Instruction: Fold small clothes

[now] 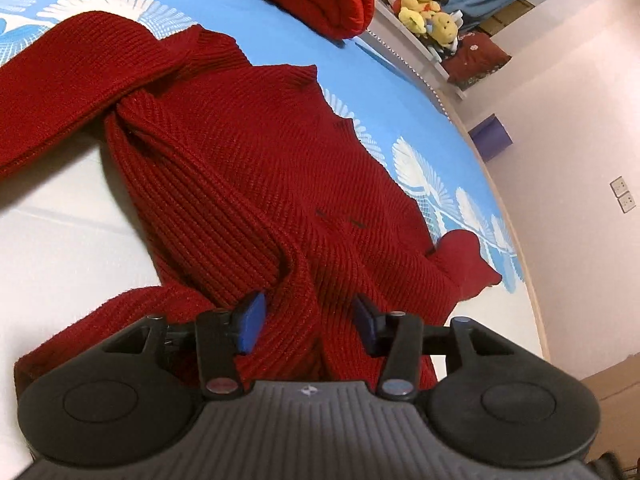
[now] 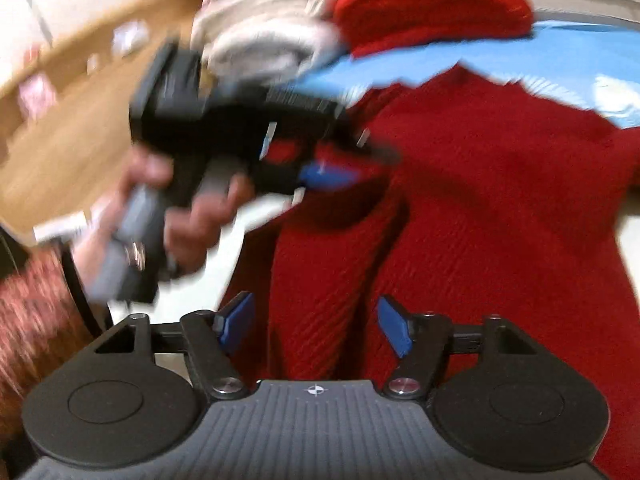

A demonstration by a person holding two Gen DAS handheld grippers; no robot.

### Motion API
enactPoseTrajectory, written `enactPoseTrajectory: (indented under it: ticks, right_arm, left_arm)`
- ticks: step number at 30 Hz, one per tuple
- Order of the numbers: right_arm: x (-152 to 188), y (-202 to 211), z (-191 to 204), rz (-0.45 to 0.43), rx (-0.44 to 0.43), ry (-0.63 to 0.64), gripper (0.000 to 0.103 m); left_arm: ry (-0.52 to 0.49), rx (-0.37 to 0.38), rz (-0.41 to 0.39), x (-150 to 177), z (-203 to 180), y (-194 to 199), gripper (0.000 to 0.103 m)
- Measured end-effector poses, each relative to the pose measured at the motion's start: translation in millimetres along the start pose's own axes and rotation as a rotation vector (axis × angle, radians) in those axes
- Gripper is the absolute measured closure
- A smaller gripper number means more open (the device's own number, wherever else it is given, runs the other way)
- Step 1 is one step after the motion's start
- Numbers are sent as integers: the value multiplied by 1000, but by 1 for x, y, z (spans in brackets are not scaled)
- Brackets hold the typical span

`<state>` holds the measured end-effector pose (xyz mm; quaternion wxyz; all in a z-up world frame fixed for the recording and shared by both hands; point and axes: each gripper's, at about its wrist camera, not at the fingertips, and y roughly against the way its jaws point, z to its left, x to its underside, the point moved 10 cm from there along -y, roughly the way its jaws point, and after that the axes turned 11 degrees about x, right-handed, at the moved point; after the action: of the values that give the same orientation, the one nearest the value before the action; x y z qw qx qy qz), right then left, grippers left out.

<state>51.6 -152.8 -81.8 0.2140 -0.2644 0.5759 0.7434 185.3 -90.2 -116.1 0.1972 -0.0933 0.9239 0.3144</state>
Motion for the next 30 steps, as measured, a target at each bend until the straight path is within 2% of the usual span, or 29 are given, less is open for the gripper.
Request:
enactPoseTrajectory:
  ticks: [1, 2, 4, 6, 7, 8, 10, 13, 15, 17, 20, 21, 22, 24, 26, 30]
  right_arm:
    - [6, -8, -1, 22, 42, 24, 41]
    - [11, -16, -2, 53, 66, 27, 93]
    - [13, -22, -13, 92, 80, -51, 96]
    - [5, -17, -33, 66, 113, -130, 96]
    - [2, -15, -43, 54, 132, -160, 96]
    - [0, -12, -56, 46, 144, -201, 96]
    - [0, -10, -73, 45, 141, -275, 95]
    - [3, -10, -79, 55, 109, -331, 94]
    - [2, -11, -82, 62, 110, -341, 94]
    - [0, -14, -83, 65, 115, -353, 93]
    - [1, -18, -81, 73, 121, -366, 93]
    - [0, -18, -79, 73, 124, -364, 93]
    - [-1, -19, -78, 73, 127, -363, 93]
    - [-2, -19, -76, 72, 130, -360, 93]
    - [0, -18, -75, 70, 133, -353, 93]
    - [0, -16, -77, 67, 118, -371, 92]
  left_arm:
    - [12, 7, 1, -1, 1, 2, 51]
    - [26, 14, 4, -2, 3, 4, 50]
    - [51, 22, 11, -6, 8, 11, 49]
    - [71, 10, 11, -11, 17, 25, 37]
    - [80, -37, 13, -11, 26, 37, 20]
    - [67, -104, 6, -12, 37, 48, 9]
    - [15, -196, 14, -10, 53, 68, 2]
    - [-71, -201, 55, 3, 57, 83, 2]
    - [-183, -212, 115, 17, 50, 85, 2]
    - [-339, -227, 192, 39, 42, 82, 2]
    - [-570, -332, 269, 65, 40, 70, 2]
    - [-618, -367, 288, 71, 43, 65, 3]
    - [-641, -392, 299, 74, 47, 61, 5]
    - [-607, -440, 289, 73, 59, 53, 5]
    - [-523, -458, 214, 63, 69, 53, 4]
    - [-560, -521, 122, 49, 73, 56, 4]
